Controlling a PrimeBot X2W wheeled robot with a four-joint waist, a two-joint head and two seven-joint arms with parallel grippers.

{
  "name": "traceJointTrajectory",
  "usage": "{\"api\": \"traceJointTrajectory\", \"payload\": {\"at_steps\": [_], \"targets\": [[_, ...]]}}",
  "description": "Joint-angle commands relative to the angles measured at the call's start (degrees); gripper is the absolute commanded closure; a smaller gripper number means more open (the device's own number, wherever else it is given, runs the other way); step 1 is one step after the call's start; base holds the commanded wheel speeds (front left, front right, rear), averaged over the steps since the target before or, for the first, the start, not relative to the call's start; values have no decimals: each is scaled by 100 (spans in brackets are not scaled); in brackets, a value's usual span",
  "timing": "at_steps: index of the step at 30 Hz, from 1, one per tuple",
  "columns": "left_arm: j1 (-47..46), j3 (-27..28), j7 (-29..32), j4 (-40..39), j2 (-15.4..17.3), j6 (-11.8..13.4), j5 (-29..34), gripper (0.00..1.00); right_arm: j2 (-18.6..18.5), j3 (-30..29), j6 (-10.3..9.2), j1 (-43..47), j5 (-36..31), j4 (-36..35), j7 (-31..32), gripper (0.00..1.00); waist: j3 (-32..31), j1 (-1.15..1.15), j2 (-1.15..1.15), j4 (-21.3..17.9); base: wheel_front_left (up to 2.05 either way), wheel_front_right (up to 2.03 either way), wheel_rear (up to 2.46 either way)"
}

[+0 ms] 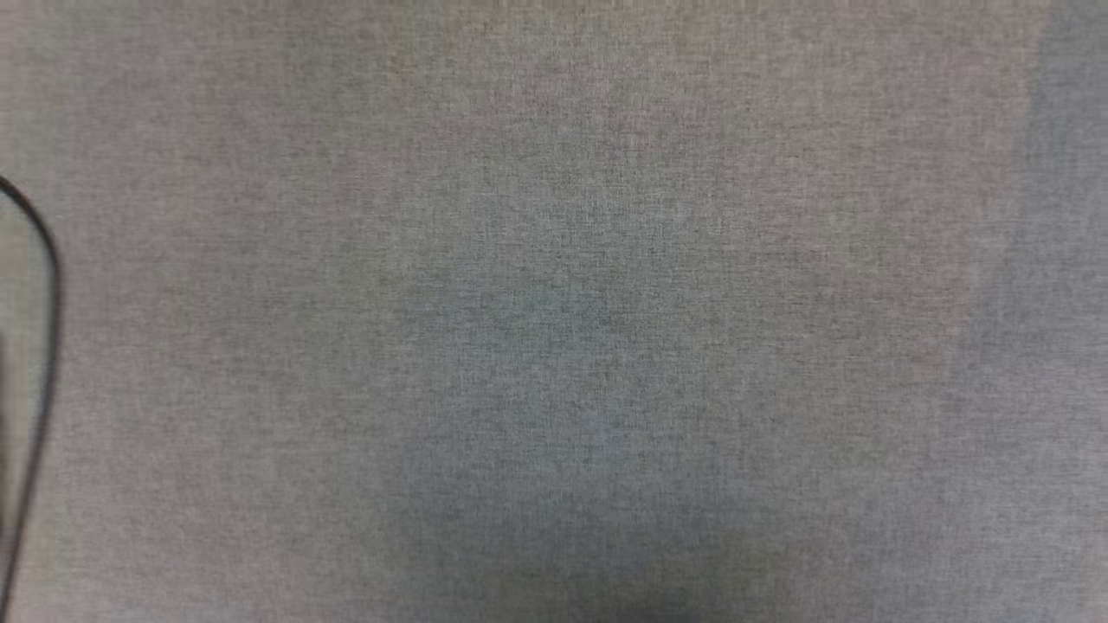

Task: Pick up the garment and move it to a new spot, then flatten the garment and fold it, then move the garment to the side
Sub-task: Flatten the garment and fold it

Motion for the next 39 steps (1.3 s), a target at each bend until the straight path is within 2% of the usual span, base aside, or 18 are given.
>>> {"api": "traceJointTrajectory", "payload": {"at_steps": [1,11,17,26,33,39], "targets": [[340,81,-33,-108,-46,-7,-68,100,-24,33,-50,224,46,85,-72,100,-220,-1,0,53,0,0,0],[2698,-21,-33,-385,-511,-51,-386,100,16,634,-50,1818,726,247,-285,100,-1353,-1,0,183,0,0,0],[4015,-515,-14,-405,-581,-57,-786,100,-95,1079,-50,3007,1354,138,-306,100,-2084,-1,0,298,0,0,0],[5559,-1181,401,-507,-363,-58,-1402,100,-358,1587,-50,4531,2320,-172,-145,100,-2794,-1,0,356,0,0,0],[6366,-1321,517,-564,-230,-59,-1708,100,-456,1852,-50,5297,2883,-423,133,100,-3178,-1,0,331,0,0,0],[7089,-1485,637,-905,-52,-59,-1929,100,-539,2148,-50,5920,3403,-745,661,100,-3506,-1,0,296,0,0,0]]}}
